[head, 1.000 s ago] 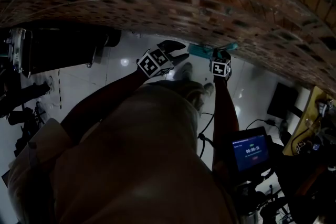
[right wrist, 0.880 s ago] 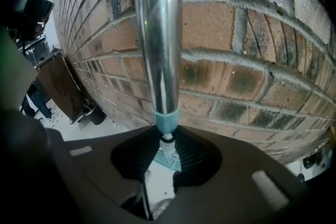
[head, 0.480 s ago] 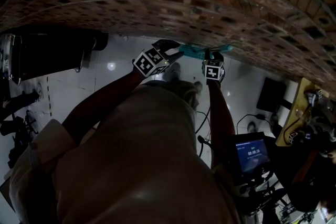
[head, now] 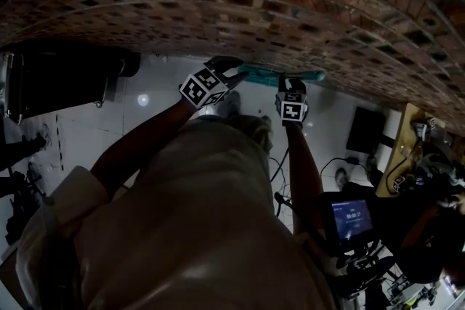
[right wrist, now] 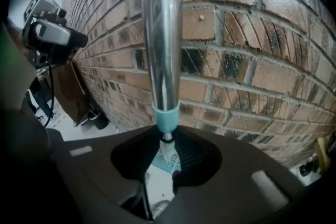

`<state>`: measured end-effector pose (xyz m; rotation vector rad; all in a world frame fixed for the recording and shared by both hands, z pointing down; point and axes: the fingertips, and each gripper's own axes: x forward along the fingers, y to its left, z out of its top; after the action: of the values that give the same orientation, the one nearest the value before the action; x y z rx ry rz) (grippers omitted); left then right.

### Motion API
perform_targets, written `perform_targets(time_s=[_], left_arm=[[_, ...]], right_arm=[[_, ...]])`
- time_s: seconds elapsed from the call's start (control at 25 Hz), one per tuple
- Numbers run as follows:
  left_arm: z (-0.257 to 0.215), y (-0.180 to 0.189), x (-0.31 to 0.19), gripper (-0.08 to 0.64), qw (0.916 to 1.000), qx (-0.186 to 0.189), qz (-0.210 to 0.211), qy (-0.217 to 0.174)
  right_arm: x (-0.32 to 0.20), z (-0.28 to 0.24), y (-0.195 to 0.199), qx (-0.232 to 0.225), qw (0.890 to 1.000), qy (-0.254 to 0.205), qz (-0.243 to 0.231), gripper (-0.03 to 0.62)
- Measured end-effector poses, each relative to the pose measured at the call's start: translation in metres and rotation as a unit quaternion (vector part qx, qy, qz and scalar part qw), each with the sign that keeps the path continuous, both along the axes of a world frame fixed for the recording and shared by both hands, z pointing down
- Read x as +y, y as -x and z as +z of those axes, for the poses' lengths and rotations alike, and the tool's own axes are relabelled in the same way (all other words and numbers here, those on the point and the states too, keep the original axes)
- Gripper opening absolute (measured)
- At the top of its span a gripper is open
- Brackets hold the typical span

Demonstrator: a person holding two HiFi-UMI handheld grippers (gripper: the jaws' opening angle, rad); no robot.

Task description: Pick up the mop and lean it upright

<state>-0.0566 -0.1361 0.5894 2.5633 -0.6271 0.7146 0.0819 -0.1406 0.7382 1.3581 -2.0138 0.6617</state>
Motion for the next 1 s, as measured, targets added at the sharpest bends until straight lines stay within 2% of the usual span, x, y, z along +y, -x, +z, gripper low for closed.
perform_targets(time_s=[0.36, 0.52, 1.0], left_arm=[[-0.005, 0.004, -0.004, 0.153, 0.9999, 0.009, -0.005, -0.004], [-0.005, 0.001, -0.001, 0.153, 0.9999, 0.01, 0.002, -0.004], [-0.017, -0.008, -0.002, 0.153, 0.9995, 0.027, 0.015, -0.01]], right_arm=[[0.013, -0.047, 0.006, -0.01, 1.0, -0.026, 0.001, 0.091], [0.02, -0.055, 0.002, -0.005, 0.999, -0.032, 0.0, 0.091], [0.027, -0.12, 0.007, -0.018, 0.997, -0.071, -0.01, 0.091]])
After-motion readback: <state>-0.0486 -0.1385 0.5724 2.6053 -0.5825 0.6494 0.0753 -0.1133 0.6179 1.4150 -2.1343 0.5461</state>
